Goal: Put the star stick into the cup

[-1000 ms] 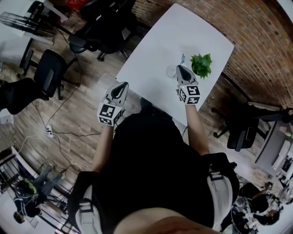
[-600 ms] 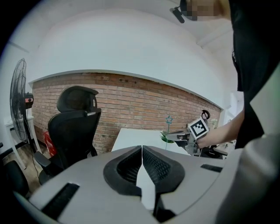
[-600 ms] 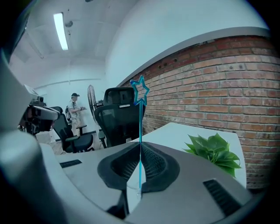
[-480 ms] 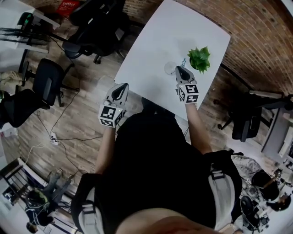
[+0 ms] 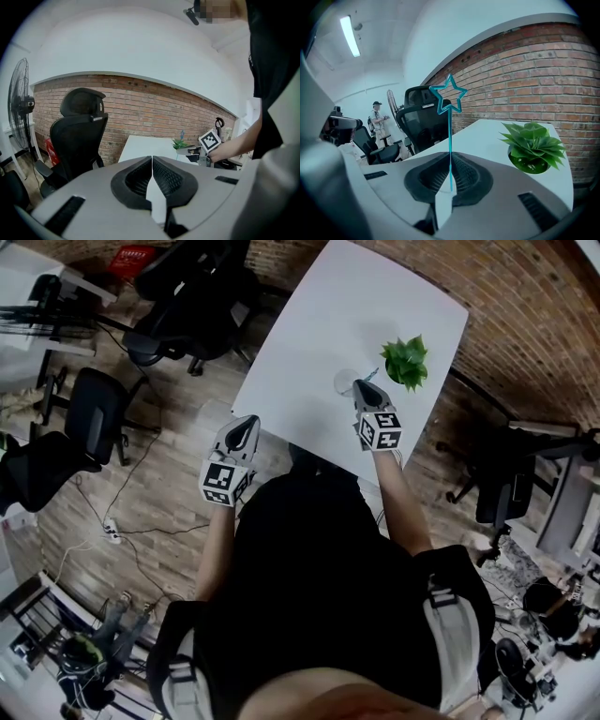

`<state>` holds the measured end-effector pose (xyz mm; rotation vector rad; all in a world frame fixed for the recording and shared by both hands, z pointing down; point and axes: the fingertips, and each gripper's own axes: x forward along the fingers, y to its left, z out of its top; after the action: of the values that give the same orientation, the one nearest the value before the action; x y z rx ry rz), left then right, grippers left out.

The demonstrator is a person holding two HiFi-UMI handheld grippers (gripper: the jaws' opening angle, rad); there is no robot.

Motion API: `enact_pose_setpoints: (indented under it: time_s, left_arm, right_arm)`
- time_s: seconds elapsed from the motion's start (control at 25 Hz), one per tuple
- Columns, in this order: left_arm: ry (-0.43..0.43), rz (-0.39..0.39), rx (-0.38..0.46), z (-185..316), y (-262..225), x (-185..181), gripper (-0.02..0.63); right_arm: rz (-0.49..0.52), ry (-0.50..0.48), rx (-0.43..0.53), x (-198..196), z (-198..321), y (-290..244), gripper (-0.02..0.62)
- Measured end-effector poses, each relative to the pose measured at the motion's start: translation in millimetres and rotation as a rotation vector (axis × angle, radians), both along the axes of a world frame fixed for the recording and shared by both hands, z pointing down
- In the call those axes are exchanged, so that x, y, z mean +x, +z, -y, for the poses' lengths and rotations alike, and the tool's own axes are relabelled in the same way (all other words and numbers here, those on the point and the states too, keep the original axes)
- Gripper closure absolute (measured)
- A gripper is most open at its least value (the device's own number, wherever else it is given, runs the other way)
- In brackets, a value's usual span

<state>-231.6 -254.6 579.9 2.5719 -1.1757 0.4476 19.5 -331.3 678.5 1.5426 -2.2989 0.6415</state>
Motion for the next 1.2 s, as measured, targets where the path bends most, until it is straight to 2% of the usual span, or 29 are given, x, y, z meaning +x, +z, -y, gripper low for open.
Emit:
enact_pose_setpoints:
  time_s: [0.64, 1.2]
  left_arm:
    - [0.021, 0.014, -0.005, 5.4, -0.7, 0.2, 0.583]
    - [-0.009, 0.021, -0.010, 5.2, 0.7, -13.6, 0.583]
  right_arm:
    - [-0.015, 0.026, -0.008, 1.7, 22.8, 9.8, 0.584]
    - [-0.130, -0.003, -0.022, 1.1, 48.1, 18.5, 0.566]
